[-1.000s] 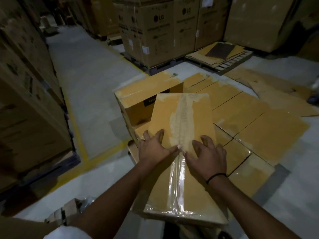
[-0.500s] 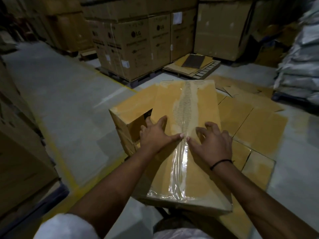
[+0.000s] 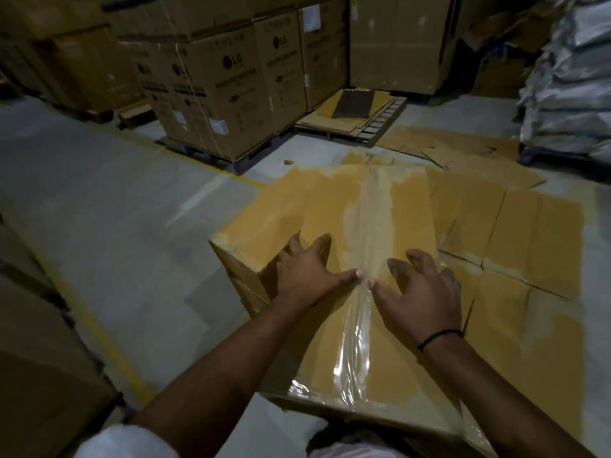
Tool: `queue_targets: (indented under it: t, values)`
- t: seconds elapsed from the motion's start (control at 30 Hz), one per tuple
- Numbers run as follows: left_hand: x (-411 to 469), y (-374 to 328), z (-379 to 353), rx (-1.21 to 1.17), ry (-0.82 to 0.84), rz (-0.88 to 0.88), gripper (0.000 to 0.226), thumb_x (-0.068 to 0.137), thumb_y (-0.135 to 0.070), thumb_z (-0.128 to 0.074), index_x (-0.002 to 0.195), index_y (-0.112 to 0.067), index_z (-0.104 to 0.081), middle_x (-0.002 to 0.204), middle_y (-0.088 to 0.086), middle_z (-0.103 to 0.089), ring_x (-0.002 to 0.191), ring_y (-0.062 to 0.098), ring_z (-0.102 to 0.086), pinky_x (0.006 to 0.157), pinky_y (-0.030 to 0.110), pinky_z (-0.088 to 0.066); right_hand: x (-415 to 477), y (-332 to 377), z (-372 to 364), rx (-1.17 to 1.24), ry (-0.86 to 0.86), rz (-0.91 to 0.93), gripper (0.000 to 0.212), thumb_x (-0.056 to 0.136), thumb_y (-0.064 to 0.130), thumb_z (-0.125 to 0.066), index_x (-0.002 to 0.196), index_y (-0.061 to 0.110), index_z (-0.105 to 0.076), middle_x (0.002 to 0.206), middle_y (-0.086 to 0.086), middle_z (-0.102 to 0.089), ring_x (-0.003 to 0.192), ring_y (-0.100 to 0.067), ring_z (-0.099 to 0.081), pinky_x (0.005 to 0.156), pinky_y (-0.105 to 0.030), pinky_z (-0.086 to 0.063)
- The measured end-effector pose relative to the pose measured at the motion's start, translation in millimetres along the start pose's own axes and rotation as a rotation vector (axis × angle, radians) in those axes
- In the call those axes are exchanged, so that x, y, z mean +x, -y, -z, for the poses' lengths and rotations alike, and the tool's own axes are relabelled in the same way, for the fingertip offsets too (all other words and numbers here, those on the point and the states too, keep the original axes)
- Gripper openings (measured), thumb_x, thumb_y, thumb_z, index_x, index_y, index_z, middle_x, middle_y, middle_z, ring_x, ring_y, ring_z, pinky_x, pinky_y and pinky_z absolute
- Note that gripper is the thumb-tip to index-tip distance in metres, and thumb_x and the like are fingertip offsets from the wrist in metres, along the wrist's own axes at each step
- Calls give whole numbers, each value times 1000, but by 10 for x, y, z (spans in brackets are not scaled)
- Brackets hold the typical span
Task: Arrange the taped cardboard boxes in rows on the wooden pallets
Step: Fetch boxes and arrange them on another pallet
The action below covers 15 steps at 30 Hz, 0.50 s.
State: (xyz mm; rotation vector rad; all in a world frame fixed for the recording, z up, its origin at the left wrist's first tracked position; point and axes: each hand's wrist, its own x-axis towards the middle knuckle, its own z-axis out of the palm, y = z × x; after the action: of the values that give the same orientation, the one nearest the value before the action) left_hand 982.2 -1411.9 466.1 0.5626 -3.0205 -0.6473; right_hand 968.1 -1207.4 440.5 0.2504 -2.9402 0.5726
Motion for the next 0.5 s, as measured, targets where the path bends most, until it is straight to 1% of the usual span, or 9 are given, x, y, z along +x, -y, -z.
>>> queue_targets:
  t: [0.07, 0.17, 0.23, 0.33, 0.5]
  values:
    - [266, 43, 62, -28, 31, -34, 106, 63, -92, -64, 153, -46, -34, 167, 11, -14, 147, 44, -25, 114, 56, -32, 164, 78, -80, 24, -27, -38, 58, 84, 73, -56, 130, 38, -63, 152, 6, -42, 123, -37, -46, 106, -49, -38]
    - [621, 111, 86, -28, 68, -93, 102, 66, -89, -66, 152, -45, -35, 166, 15, -15, 145, 46, -27, 113, 54, -32, 409, 156, -227, 33, -38, -81, 56, 84, 71, -60, 129, 36, -65, 150, 5, -43, 121, -37, -45, 104, -48, -39]
    - [801, 143, 41, -22, 115, -94, 102, 67, -88, -65, 154, -44, -34, 165, 17, -15, 145, 47, -26, 114, 54, -31, 519, 201, -347, 28, -32, -112, 55, 84, 70, -61, 127, 36, -66, 149, 6, -44, 118, -37, -46, 102, -46, -40]
    - [1016, 232, -63, -17, 171, -86, 104, 66, -91, -63, 154, -44, -33, 165, 17, -15, 145, 48, -26, 114, 55, -30, 592, 288, -554, 7, -15, -159, 55, 84, 69, -59, 128, 37, -65, 149, 8, -43, 117, -36, -45, 102, -44, -38]
    - [1492, 442, -222, -30, 244, -151, 104, 66, -92, -62, 154, -44, -34, 164, 18, -16, 144, 49, -27, 114, 56, -31, 788, 376, -908, -44, -36, -231, 55, 84, 71, -58, 128, 38, -65, 148, 7, -45, 114, -38, -47, 101, -46, -42]
